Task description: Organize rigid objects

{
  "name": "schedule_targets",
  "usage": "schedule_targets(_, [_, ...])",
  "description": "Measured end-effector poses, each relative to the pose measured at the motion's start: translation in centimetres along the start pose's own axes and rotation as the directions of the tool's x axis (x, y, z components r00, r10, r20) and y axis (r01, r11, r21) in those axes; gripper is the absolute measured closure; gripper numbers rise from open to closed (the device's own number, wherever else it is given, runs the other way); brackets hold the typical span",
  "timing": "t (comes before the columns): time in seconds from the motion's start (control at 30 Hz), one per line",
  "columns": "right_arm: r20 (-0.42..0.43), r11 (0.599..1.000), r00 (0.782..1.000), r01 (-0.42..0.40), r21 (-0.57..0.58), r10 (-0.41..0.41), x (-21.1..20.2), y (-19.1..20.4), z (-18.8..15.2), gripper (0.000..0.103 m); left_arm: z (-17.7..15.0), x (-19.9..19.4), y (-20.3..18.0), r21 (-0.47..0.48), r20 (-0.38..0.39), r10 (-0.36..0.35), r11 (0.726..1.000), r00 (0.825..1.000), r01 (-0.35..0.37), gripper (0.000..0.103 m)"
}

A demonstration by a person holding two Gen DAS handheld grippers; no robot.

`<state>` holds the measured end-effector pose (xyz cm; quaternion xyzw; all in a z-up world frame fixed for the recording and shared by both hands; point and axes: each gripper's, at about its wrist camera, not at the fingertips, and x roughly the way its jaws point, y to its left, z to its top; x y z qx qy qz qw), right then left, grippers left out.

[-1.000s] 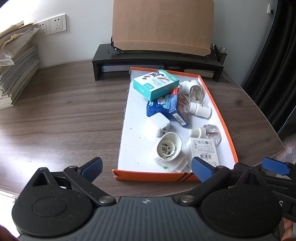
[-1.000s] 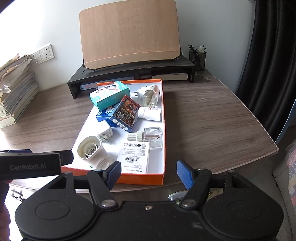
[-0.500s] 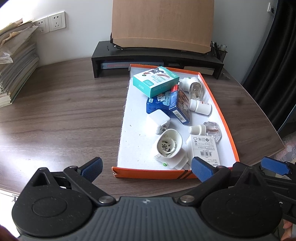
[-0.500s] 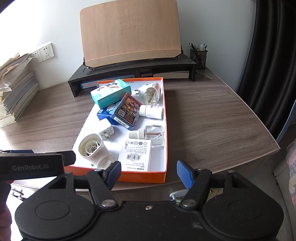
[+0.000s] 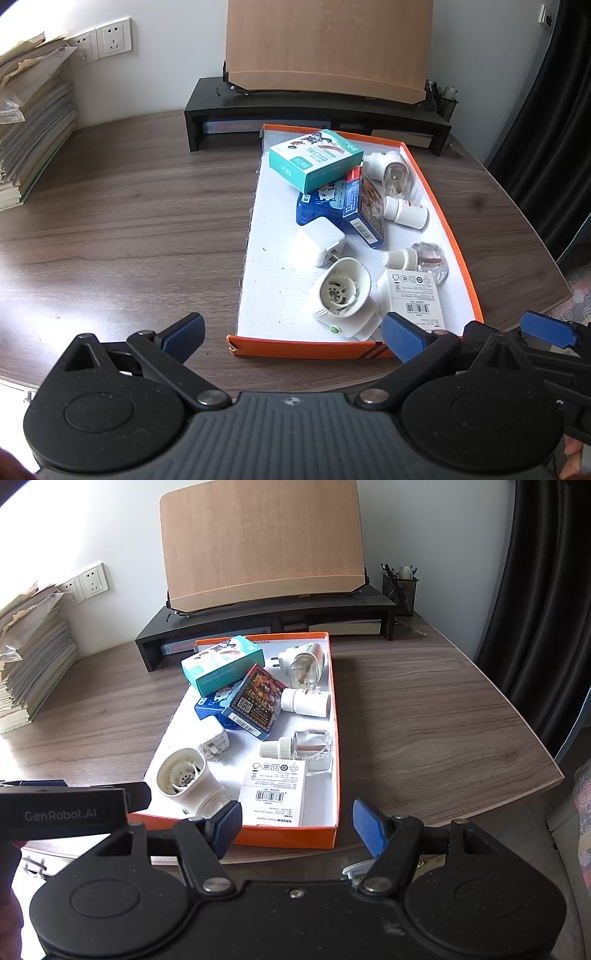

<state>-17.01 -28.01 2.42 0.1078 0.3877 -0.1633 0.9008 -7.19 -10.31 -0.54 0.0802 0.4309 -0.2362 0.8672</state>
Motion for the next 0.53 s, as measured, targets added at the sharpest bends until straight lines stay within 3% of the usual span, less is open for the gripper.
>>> schedule_targets(0.53, [-0.010, 1.000, 1.000, 0.000, 0.006, 0.000, 0.84, 0.09, 0.28, 0.023, 0.29, 0.89, 0.26, -0.015, -0.026, -0.008, 1.000, 1.000, 0.008, 0.000])
